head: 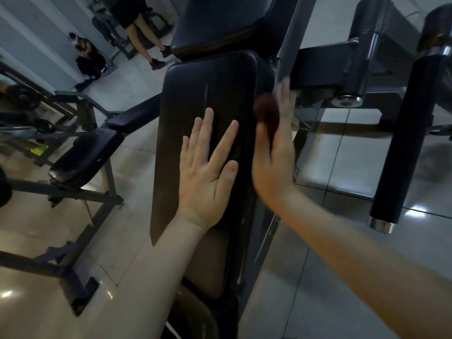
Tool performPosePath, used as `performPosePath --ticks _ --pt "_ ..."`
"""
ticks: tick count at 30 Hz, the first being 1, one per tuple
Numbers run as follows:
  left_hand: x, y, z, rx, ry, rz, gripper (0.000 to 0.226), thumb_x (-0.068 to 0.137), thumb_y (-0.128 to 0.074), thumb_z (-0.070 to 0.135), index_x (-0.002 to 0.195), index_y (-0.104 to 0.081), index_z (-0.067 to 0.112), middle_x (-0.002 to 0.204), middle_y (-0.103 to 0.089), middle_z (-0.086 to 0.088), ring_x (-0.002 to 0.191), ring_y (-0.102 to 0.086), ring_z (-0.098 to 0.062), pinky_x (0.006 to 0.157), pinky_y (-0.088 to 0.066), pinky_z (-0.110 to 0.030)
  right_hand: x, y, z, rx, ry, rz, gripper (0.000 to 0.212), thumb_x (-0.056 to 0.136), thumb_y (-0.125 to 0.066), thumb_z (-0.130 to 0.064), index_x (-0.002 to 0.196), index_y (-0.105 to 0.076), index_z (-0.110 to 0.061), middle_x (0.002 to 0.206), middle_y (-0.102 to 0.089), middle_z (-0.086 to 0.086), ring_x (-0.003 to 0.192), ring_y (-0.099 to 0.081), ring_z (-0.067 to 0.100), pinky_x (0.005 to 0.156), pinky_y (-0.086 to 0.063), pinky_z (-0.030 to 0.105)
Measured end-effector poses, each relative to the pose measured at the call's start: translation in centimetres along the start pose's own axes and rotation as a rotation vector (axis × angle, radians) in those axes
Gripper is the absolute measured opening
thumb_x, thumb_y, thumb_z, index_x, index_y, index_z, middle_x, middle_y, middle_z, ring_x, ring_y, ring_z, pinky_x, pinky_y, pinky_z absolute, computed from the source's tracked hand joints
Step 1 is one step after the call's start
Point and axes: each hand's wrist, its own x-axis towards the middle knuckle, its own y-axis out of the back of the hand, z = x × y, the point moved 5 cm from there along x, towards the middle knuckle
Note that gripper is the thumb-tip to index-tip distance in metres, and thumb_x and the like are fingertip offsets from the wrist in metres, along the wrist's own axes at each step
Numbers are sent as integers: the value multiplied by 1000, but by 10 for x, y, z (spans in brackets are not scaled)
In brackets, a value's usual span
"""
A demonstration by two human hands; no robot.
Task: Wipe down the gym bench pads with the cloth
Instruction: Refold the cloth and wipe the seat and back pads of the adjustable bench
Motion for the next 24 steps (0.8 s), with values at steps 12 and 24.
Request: performPosePath --ticks 12,24 --pt "1 -1 -1 28 3 5 54 103 -16 53 152 -21 31 164 -13 -10 153 -6 -26 123 1 -40 -93 10 0 -15 -58 -206 65 97 -39 -8 153 -10 -23 163 -7 -1 151 -3 22 122 -9 48" --pt "0 -1 -1 16 8 14 53 103 -17 52 152 -20 32 164 -13 -7 153 -7 -25 123 0 -41 -98 5 15 -60 3 -226 71 91 -39 -5 153 -13 -28 161 -3 -18 151 0 21 123 -3 38"
